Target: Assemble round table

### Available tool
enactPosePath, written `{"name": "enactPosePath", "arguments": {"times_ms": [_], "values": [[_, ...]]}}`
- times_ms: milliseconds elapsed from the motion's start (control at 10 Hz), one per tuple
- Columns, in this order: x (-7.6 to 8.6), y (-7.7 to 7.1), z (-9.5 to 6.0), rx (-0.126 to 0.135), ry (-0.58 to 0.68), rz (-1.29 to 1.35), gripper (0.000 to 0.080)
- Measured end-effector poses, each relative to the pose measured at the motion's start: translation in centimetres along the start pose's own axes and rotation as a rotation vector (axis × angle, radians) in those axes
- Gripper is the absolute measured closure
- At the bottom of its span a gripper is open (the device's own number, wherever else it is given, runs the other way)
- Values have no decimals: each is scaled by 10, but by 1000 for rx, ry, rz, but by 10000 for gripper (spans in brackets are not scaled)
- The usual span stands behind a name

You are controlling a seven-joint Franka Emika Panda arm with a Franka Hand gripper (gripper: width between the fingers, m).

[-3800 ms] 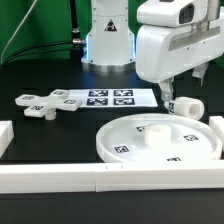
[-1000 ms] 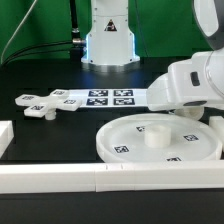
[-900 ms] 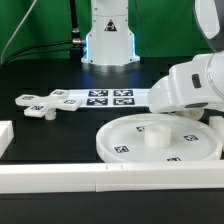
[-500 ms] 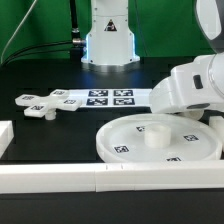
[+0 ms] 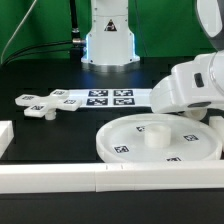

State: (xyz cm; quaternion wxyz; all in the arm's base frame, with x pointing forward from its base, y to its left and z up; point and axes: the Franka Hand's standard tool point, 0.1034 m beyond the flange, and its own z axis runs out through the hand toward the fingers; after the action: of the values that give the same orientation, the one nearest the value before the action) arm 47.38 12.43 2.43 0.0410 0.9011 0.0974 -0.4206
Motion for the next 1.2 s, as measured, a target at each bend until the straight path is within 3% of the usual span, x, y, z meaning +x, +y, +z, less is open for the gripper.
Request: {"name": "enactPosePath", "arguments": {"times_ms": [300,400,800,900,1200], "values": [[-33,17,-39,6,-25,-93,393],[-36,22,-48,11,-13,-103,393],[-25,21,-45,10,34,-112,392],[-8,28,-49,11,139,-133,392],[-23,49,-65,14,303,-87,392]]}}
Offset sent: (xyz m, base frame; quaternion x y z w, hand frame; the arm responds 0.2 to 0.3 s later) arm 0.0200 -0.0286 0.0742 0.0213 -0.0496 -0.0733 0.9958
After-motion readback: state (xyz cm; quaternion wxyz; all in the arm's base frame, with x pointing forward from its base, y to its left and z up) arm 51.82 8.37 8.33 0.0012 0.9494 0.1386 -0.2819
